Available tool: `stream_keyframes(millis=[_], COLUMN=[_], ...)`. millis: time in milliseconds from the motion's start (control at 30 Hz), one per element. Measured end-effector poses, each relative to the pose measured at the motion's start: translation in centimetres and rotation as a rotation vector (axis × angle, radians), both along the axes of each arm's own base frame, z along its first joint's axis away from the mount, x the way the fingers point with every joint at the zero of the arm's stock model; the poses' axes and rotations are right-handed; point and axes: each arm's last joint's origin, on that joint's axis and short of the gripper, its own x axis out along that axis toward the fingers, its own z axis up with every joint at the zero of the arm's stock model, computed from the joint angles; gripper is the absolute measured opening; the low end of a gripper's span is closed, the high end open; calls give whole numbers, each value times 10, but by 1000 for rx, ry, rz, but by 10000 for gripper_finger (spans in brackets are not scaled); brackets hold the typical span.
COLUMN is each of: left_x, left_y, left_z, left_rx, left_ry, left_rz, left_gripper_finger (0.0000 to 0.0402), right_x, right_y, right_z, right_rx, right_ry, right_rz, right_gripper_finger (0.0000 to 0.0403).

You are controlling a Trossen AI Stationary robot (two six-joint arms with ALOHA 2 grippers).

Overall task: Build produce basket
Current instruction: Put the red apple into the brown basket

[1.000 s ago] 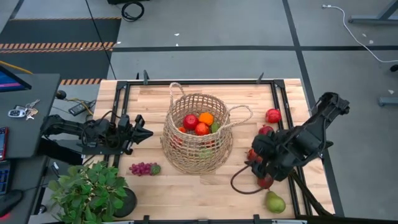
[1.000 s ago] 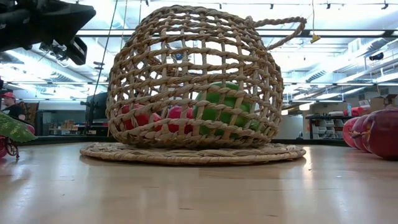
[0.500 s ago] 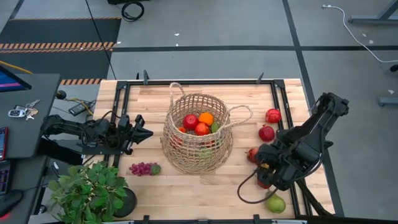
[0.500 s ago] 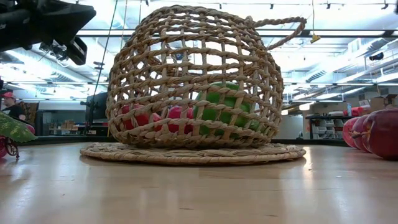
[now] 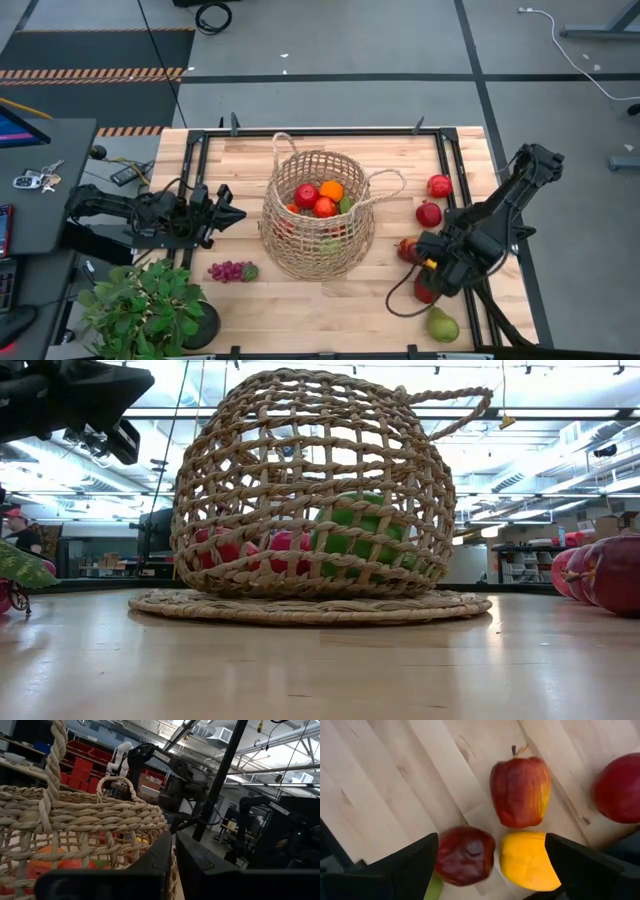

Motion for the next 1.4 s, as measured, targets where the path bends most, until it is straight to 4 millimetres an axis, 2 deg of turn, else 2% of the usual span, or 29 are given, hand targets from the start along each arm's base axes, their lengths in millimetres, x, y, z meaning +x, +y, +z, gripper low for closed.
stream_keyframes(millis=[300, 567, 1100, 1400], left_x=[0, 0, 0, 0], left_y=[0, 0, 0, 0], left_z=[0, 0, 0, 0], left_rx=[0, 0, 0, 0], left_ry=[0, 0, 1, 1], left_rz=[0, 1, 1, 1], left_gripper_finger=[27, 30, 26, 34], right_x=[7, 24, 29, 36], right_y=[-44, -66, -69, -65], right_z=[-13, -39, -103, -119], right_rx=[29, -9, -11, 14], right_ry=[28, 51, 122, 129], right_rz=[116, 286, 345, 350], right_gripper_finger=[391, 399, 399, 398])
